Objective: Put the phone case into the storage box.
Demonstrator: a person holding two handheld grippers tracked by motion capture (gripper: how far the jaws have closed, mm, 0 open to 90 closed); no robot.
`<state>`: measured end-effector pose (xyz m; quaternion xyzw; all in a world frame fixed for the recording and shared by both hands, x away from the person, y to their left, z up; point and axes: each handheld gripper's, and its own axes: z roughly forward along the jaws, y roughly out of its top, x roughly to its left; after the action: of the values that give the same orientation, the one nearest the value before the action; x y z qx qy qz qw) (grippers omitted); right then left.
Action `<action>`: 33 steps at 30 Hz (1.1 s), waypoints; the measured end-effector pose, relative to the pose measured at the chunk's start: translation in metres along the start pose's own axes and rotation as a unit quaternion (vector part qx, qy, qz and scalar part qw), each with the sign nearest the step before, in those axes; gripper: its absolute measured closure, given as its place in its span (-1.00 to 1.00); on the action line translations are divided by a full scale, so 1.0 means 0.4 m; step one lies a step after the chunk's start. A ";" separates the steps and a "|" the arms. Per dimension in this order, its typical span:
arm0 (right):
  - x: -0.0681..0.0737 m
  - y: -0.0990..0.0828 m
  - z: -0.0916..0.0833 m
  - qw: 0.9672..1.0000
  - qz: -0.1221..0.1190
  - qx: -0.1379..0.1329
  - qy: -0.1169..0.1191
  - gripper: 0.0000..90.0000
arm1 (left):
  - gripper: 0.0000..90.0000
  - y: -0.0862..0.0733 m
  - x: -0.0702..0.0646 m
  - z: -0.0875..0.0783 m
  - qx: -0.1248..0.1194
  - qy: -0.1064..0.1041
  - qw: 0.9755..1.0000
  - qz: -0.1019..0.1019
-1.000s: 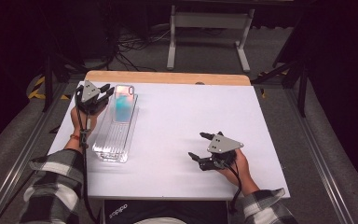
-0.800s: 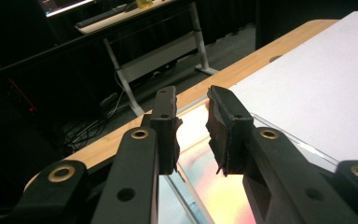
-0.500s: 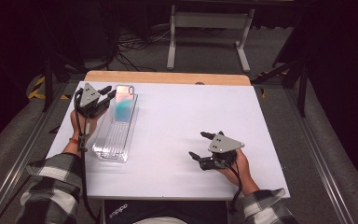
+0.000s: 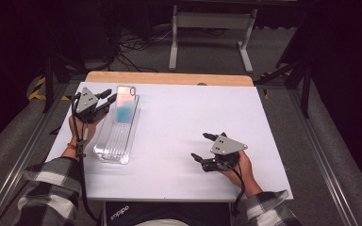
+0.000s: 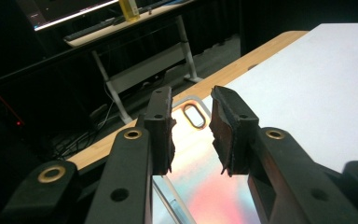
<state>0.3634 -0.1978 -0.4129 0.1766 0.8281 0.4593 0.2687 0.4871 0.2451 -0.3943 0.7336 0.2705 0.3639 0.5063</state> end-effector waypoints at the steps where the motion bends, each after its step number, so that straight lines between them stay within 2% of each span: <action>1: 0.000 0.000 0.000 1.000 0.000 0.000 0.000 -0.51 | 0.50 0.000 0.000 0.000 0.000 0.000 1.000 0.000; 12: 0.002 0.000 -0.001 1.000 -0.001 0.000 -0.004 -0.51 | 0.29 0.008 -0.010 -0.013 -0.003 -0.022 1.000 -0.012; 15: 0.002 0.000 -0.001 1.000 -0.001 0.001 -0.004 -0.51 | 0.25 0.007 -0.010 -0.014 -0.003 -0.023 1.000 -0.015; 19: 0.002 0.000 -0.001 1.000 -0.001 0.000 -0.004 -0.52 | 0.10 0.006 -0.011 -0.019 -0.004 -0.024 1.000 -0.012; 33: 0.004 0.001 0.000 1.000 -0.003 0.002 -0.003 -0.52 | -0.15 0.003 -0.019 -0.037 -0.003 -0.029 0.999 -0.020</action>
<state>0.3621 -0.1968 -0.4132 0.1758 0.8288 0.4563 0.2720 0.4706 0.2468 -0.3920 0.7368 0.2690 0.3330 0.5234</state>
